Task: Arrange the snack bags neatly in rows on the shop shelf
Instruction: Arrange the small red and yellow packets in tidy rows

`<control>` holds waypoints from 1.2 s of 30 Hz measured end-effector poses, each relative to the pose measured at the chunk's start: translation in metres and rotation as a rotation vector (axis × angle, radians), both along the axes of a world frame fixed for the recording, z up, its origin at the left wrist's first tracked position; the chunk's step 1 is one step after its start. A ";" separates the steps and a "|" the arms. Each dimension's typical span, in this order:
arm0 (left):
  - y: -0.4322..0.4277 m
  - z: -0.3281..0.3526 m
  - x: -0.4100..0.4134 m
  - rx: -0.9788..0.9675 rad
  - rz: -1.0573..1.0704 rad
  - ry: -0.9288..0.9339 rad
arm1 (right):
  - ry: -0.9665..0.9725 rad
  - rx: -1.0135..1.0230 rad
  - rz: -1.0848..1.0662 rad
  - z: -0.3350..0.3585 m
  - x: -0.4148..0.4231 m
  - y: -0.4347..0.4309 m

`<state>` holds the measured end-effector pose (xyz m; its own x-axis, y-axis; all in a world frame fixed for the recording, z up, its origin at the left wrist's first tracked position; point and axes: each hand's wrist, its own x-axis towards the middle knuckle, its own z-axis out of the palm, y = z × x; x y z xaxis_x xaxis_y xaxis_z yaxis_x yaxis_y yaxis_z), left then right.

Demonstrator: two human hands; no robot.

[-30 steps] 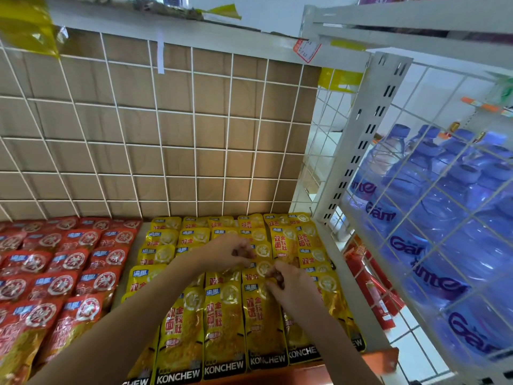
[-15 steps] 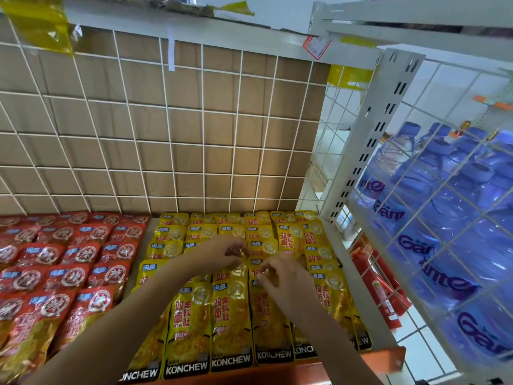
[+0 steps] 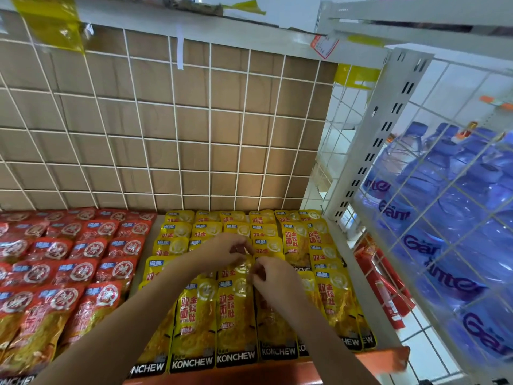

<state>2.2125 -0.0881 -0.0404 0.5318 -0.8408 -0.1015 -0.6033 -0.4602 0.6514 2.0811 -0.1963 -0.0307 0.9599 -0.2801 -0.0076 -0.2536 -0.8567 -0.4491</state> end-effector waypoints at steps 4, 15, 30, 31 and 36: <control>0.001 0.000 0.000 -0.010 0.009 0.015 | 0.004 0.015 0.005 0.000 0.000 -0.002; 0.000 0.001 -0.001 -0.007 0.000 0.015 | 0.044 -0.018 0.019 0.003 0.004 0.000; -0.001 0.001 -0.001 -0.011 0.003 -0.026 | 0.118 0.018 0.066 0.011 0.007 -0.006; 0.000 0.001 -0.001 -0.012 0.004 -0.031 | 0.125 0.022 0.071 0.011 0.008 -0.007; -0.001 0.001 -0.002 -0.014 0.017 -0.034 | 0.158 0.031 0.092 0.012 0.011 -0.009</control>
